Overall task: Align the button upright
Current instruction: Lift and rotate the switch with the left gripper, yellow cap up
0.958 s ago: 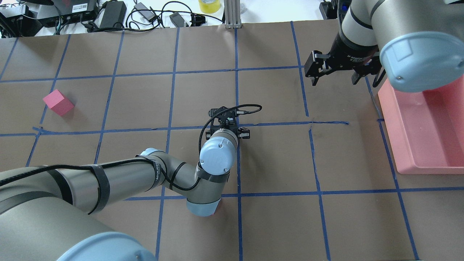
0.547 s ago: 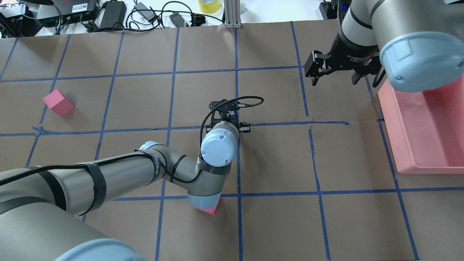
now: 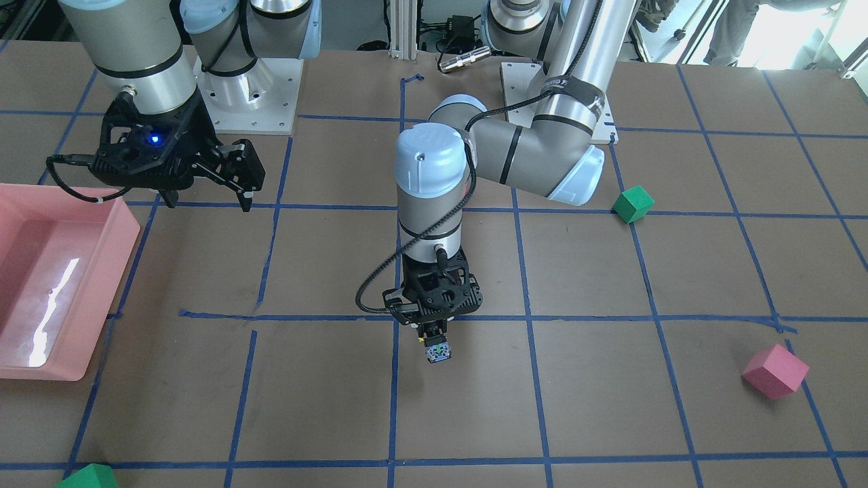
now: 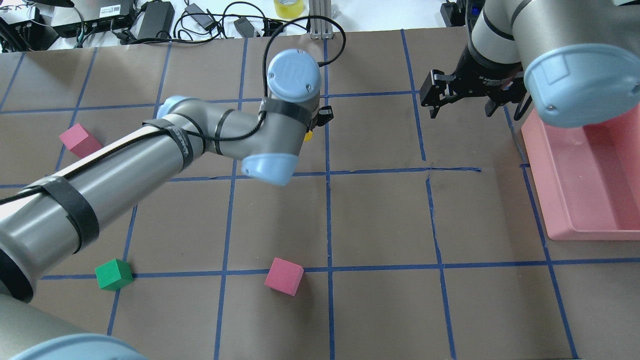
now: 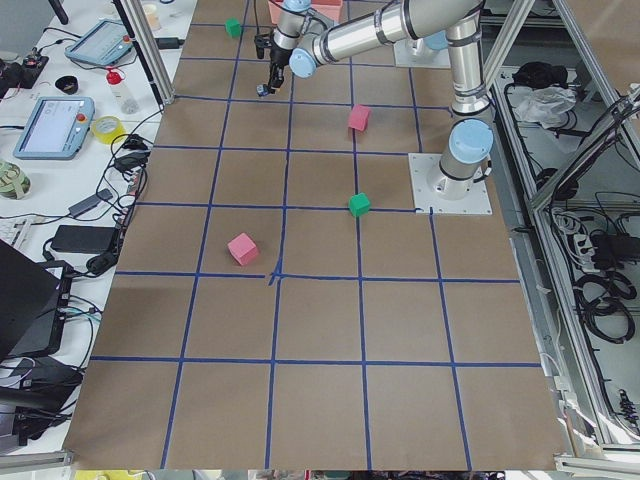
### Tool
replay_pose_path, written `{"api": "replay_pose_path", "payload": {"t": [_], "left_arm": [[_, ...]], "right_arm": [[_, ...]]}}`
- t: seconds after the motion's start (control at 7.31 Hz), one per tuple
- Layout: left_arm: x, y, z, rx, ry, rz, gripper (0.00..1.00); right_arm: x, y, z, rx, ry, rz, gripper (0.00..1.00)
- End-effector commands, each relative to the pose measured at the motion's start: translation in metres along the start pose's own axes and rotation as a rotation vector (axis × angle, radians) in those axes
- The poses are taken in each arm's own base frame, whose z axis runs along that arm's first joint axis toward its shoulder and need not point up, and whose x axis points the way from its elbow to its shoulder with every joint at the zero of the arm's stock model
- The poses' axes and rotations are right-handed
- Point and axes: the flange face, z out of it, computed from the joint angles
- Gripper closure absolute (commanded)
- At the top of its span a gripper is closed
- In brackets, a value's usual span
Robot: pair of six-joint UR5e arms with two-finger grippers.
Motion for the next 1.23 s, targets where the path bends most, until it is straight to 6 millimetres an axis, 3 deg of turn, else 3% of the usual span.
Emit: {"api": "replay_pose_path", "payload": {"t": [0.0, 0.27, 0.41, 0.68, 1.09], "left_arm": [[-0.017, -0.020, 0.002, -0.407, 0.082, -0.385, 1.00], [-0.019, -0.029, 0.015, -0.646, 0.196, -0.730, 1.00], [-0.023, -0.026, 0.037, -0.748, 0.207, -0.815, 1.00], [-0.050, -0.029, 0.068, -0.861, 0.239, -0.896, 1.00], [-0.053, -0.012, 0.086, -0.950, 0.271, -0.908, 1.00]], "right_arm": [[0.000, 0.000, 0.000, -0.002, 0.000, 0.000, 0.00], [0.000, 0.000, 0.000, -0.002, 0.000, 0.002, 0.00], [0.000, 0.000, 0.000, -0.002, 0.000, 0.002, 0.00], [0.000, 0.000, 0.000, -0.002, 0.000, 0.002, 0.00], [0.000, 0.000, 0.000, 0.000, -0.002, -0.003, 0.00]]}}
